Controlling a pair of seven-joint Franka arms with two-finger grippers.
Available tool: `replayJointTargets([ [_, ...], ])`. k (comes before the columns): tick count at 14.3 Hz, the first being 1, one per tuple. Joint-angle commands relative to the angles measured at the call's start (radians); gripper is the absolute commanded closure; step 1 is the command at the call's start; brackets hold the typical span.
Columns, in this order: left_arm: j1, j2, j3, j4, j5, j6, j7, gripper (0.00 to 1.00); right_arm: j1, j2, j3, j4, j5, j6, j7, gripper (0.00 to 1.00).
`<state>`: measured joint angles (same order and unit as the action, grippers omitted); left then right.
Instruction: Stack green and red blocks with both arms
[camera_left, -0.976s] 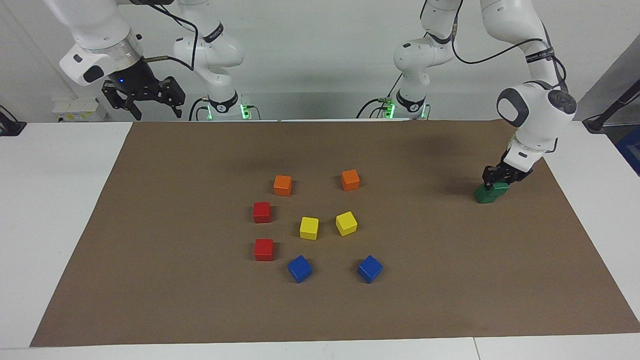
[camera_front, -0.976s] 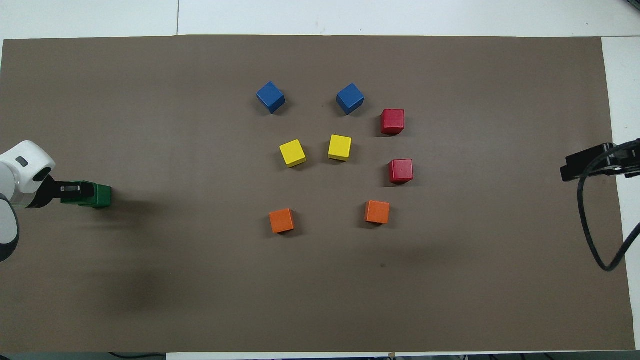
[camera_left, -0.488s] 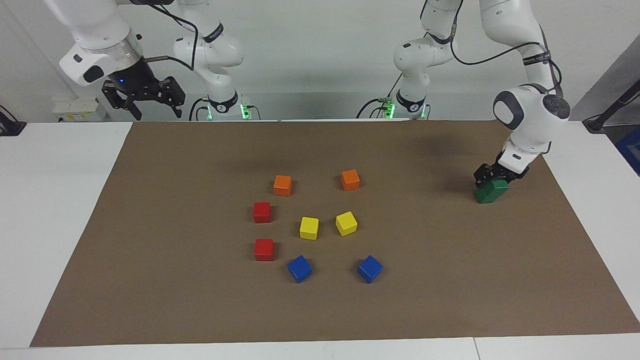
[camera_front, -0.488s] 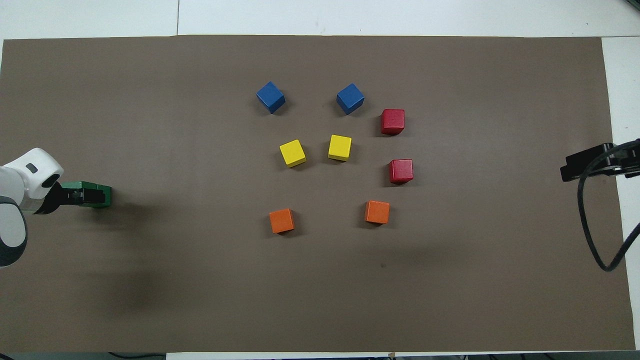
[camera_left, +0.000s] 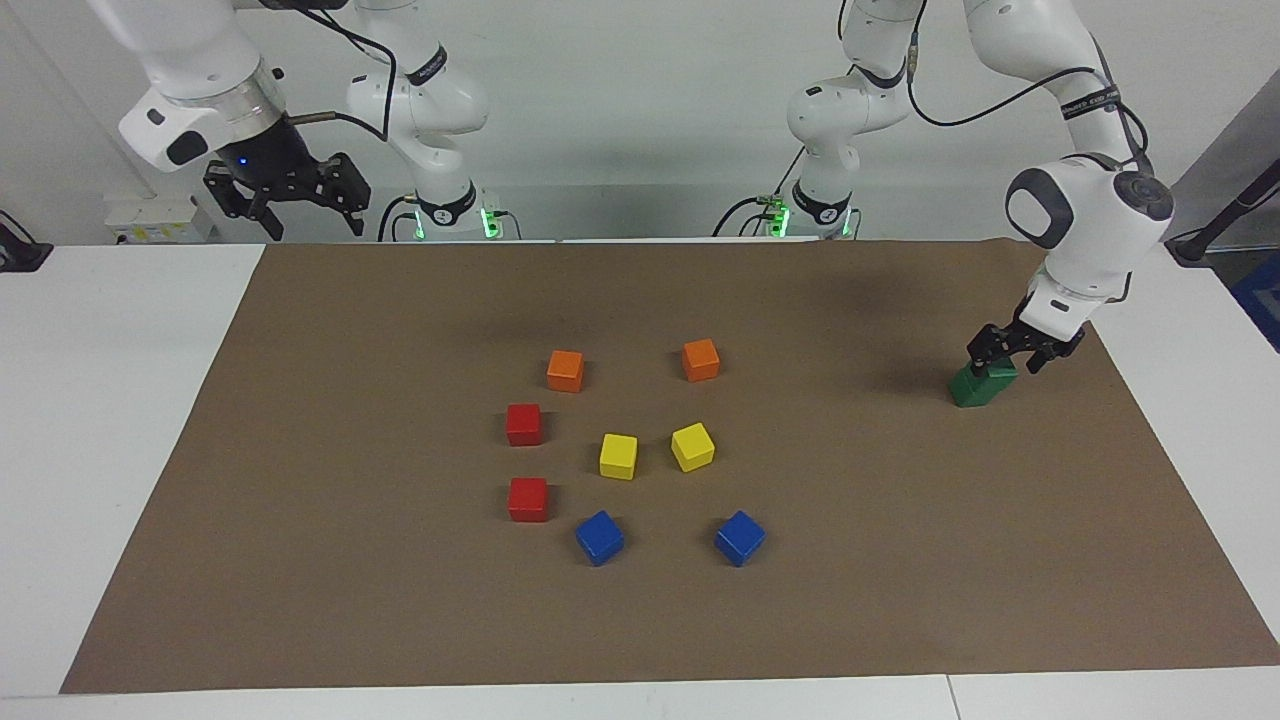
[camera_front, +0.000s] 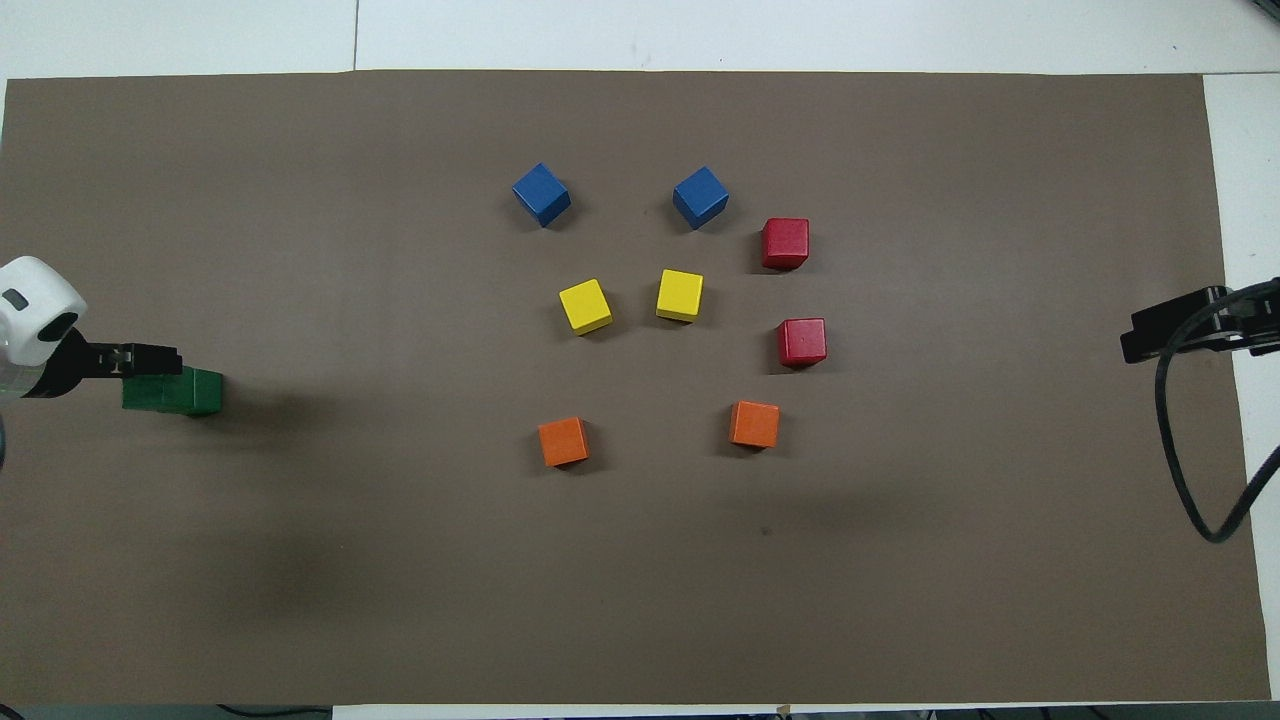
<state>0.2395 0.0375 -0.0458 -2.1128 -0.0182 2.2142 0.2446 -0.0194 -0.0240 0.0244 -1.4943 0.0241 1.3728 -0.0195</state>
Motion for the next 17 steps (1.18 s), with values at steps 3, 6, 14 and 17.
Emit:
replayJointTargets([
  [3, -0.014, -0.022, -0.006, 0.138, 0.017, -0.139, -0.007, 0.0, -0.007, -0.014, 0.002, -0.02, 0.013, 0.011, -0.008, 0.0],
  [6, -0.066, -0.05, -0.008, 0.21, 0.017, -0.206, -0.03, 0.0, -0.007, -0.013, 0.002, -0.018, 0.013, 0.011, -0.008, 0.0],
  [14, -0.123, -0.036, -0.019, 0.505, 0.017, -0.582, -0.133, 0.0, -0.007, -0.014, 0.002, -0.018, 0.013, 0.011, -0.008, 0.0],
  [17, -0.126, -0.033, -0.02, 0.559, 0.02, -0.674, -0.134, 0.0, -0.007, -0.014, 0.002, -0.018, 0.013, 0.011, -0.008, 0.0],
])
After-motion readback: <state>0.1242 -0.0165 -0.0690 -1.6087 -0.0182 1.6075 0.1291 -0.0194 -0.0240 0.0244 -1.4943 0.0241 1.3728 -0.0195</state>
